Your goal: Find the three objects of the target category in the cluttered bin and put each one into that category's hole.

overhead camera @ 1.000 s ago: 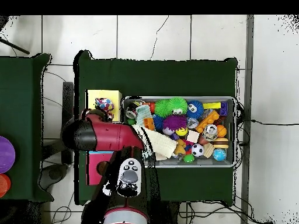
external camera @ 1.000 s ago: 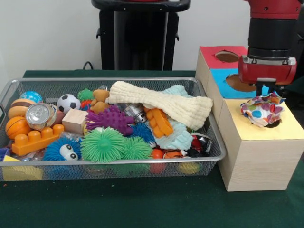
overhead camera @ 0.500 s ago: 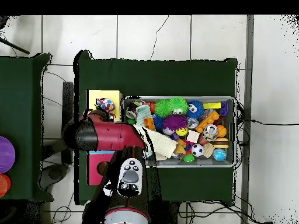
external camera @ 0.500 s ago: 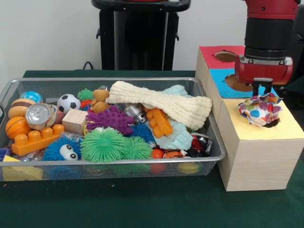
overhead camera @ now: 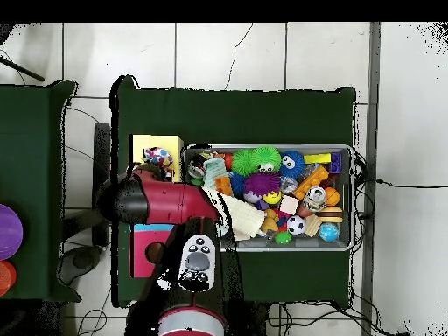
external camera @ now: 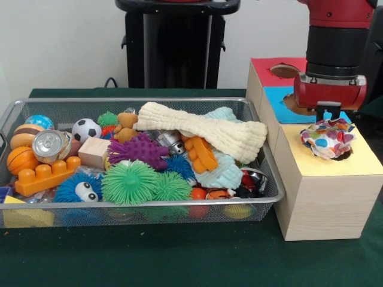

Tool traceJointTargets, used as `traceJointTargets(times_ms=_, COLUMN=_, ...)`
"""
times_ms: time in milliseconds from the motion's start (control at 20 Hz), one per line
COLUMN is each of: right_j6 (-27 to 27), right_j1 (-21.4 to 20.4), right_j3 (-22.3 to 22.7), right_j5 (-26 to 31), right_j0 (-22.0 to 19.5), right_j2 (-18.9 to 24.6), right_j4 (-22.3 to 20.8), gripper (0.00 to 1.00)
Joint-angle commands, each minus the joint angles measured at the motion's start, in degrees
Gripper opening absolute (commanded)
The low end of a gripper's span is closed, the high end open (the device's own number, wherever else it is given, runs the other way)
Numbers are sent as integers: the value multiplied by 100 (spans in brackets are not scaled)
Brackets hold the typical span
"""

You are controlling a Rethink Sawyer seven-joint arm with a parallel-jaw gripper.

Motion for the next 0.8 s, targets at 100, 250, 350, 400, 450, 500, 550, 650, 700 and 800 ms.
traceJointTargets(times_ms=100, right_j6=356, right_j1=679, right_j3=64, right_j5=205, right_j0=-398, right_j2=183, right_j4=-379, gripper=0)
traceJointTargets(times_ms=250, right_j6=394, right_j1=782, right_j3=-7, right_j5=127, right_j0=-392, right_j2=197, right_j4=-372, gripper=0)
traceJointTargets(times_ms=350, right_j6=421, right_j1=858, right_j3=-72, right_j5=101, right_j0=-388, right_j2=209, right_j4=-353, gripper=0)
traceJointTargets(times_ms=400, right_j6=427, right_j1=883, right_j3=-94, right_j5=103, right_j0=-387, right_j2=216, right_j4=-348, gripper=0)
traceJointTargets(times_ms=450, right_j6=430, right_j1=916, right_j3=-117, right_j5=83, right_j0=-385, right_j2=224, right_j4=-349, gripper=0)
traceJointTargets(times_ms=500, right_j6=443, right_j1=932, right_j3=-115, right_j5=76, right_j0=-393, right_j2=246, right_j4=-338, gripper=0)
traceJointTargets(times_ms=550, right_j6=434, right_j1=967, right_j3=-153, right_j5=64, right_j0=-411, right_j2=267, right_j4=-336, gripper=0)
traceJointTargets(times_ms=650, right_j6=429, right_j1=1013, right_j3=-197, right_j5=83, right_j0=-430, right_j2=300, right_j4=-323, gripper=0)
traceJointTargets(times_ms=700, right_j6=436, right_j1=1029, right_j3=-215, right_j5=79, right_j0=-427, right_j2=308, right_j4=-317, gripper=0)
traceJointTargets(times_ms=800, right_j6=453, right_j1=1032, right_j3=-211, right_j5=68, right_j0=-431, right_j2=307, right_j4=-315, gripper=0)
